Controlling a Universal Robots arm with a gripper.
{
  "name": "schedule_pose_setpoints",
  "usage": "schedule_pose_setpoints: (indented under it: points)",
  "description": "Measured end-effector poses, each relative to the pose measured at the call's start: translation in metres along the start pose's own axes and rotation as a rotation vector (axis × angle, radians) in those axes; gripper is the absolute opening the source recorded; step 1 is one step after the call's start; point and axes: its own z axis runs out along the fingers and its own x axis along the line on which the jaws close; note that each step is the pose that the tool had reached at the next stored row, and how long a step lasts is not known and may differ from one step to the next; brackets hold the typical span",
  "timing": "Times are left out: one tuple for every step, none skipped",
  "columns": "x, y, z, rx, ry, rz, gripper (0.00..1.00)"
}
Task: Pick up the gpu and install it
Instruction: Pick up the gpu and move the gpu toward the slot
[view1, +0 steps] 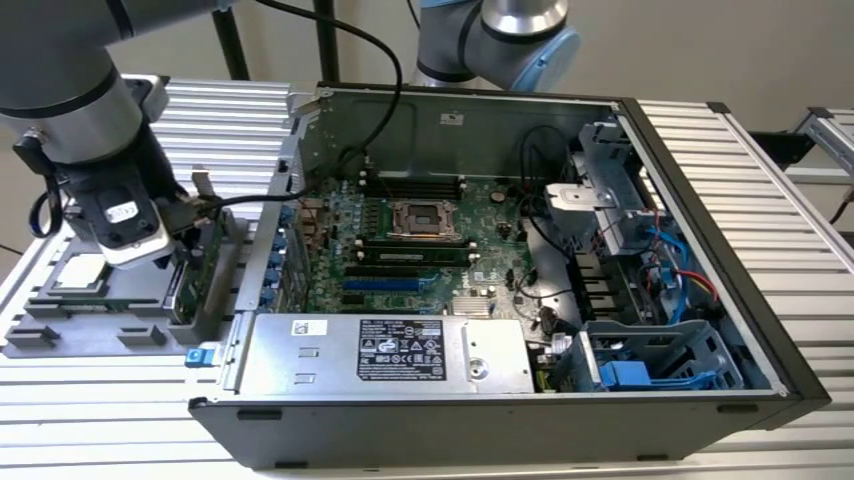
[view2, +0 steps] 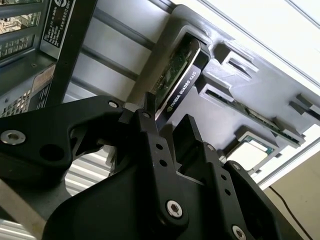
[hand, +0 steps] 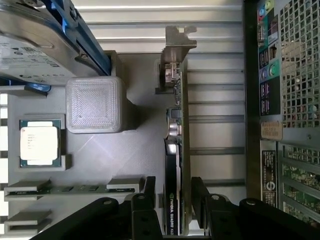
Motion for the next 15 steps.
schedule_pose_setpoints:
  points:
    - [0.0000,0.0000,0.0006,-0.0001,0.0000,-0.001,1.00]
    - [0.0000,0.0000,0.0011,0.0000,0.0002,-0.002,1.00]
    - [0.0000,0.0001,0.0016,0.0000,0.0004,-0.003,1.00]
    - [-0.0001,0.0001,0.0021,0.0000,0.0005,-0.004,1.00]
    - [-0.0001,0.0001,0.0027,0.0000,0.0006,-0.005,1.00]
    - [-0.0002,0.0001,0.0033,0.0000,0.0006,-0.006,1.00]
    - [-0.0002,0.0001,0.0039,0.0000,0.0007,-0.006,1.00]
    - [-0.0003,0.0001,0.0045,0.0000,0.0007,-0.007,1.00]
    - [-0.0003,0.0001,0.0050,-0.0001,0.0007,-0.008,1.00]
    - [-0.0004,0.0001,0.0056,-0.0001,0.0009,-0.009,1.00]
    - [-0.0004,0.0001,0.0063,-0.0001,0.0009,-0.009,1.00]
    - [-0.0004,0.0002,0.0070,-0.0002,0.0009,-0.010,1.00]
    - [-0.0004,0.0002,0.0076,-0.0001,0.0010,-0.011,1.00]
    - [-0.0004,0.0002,0.0083,-0.0001,0.0011,-0.011,1.00]
    - [-0.0004,0.0002,0.0090,-0.0001,0.0012,-0.012,1.00]
